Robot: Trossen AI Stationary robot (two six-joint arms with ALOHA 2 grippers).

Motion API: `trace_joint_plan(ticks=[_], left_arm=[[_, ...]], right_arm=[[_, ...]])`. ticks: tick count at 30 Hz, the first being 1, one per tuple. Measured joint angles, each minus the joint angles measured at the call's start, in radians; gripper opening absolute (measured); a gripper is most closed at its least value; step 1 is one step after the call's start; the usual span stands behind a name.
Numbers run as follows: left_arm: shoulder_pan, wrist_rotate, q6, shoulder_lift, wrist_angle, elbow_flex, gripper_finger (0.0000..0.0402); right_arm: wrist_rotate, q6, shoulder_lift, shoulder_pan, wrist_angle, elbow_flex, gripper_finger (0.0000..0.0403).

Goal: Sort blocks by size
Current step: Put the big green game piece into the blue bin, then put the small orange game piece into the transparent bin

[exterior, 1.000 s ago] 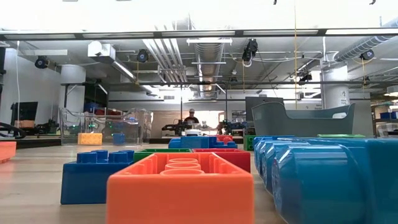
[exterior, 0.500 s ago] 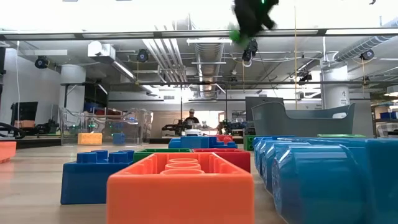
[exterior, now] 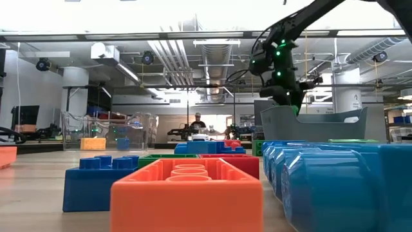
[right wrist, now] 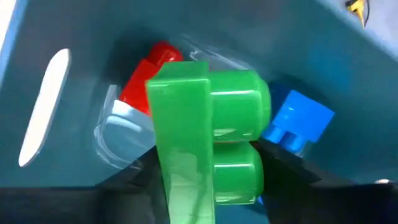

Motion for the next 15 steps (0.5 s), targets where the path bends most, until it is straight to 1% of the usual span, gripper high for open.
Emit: trace_joint_plan(ticks=[3,5,7,10,12,13,15], left_arm=[[-0.01,0.005,-0.037,0.0,-0.016,-0.033,0.0242],[-0.025,0.013,-0.064,0.0,-0.042,-0.046,0.0242],[-0.039,0.017,-0.096,0.0,-0.07,-0.057,0.0242],[-0.058,0.031,-0.153,0.0,-0.126,-0.072,0.0242],[-0.072,0.047,-0.19,-0.001,-0.156,-0.081,0.0242],[-0.081,0.059,-0.207,-0.001,-0.171,-0.086,0.0242],[-0.102,0.061,-0.238,-0.001,-0.19,-0.096,0.0242]], right_arm=[[0.0,0.0,-0.004,0.001,0.004,0.0,0.0256],[0.0,0.0,-0.021,0.001,0.011,0.0,0.0277],[0.007,-0.005,-0.046,0.0,0.02,0.0,0.0289],[0.011,-0.045,-0.097,0.001,0.061,0.0,0.0291],[-0.055,-0.087,-0.141,0.003,0.134,0.0,0.0285],[-0.119,-0.101,-0.166,0.007,0.188,0.0,0.028],[-0.291,-0.107,-0.216,0.018,0.328,0.0,0.0267]])
